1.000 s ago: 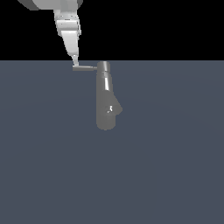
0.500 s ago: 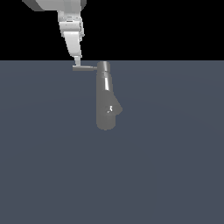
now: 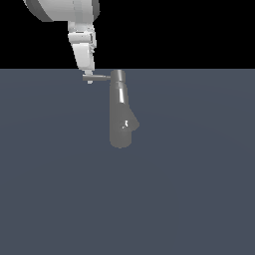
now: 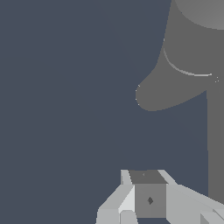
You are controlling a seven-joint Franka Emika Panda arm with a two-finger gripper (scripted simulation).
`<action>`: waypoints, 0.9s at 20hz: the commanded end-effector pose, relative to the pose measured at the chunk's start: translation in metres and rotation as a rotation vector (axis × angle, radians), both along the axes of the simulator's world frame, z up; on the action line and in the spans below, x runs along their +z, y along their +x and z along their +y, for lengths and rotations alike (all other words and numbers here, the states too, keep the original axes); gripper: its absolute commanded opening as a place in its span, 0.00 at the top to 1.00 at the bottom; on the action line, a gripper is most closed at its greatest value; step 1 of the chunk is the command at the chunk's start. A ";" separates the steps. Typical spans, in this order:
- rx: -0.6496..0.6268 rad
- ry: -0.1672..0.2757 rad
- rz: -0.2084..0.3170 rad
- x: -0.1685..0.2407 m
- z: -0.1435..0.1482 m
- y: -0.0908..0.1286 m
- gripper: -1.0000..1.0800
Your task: Turn on the faucet by rotating a designated handle.
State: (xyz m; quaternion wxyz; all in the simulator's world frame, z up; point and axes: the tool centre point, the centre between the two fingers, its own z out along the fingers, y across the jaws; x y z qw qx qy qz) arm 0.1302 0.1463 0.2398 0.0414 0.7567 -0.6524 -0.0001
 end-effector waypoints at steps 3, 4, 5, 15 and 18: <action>-0.018 0.003 0.002 -0.004 -0.001 0.002 1.00; -0.018 0.003 0.002 -0.004 -0.001 0.002 1.00; -0.018 0.003 0.002 -0.004 -0.001 0.002 1.00; -0.017 0.003 0.002 0.004 -0.003 -0.016 1.00; -0.017 0.003 0.002 0.008 -0.004 -0.022 1.00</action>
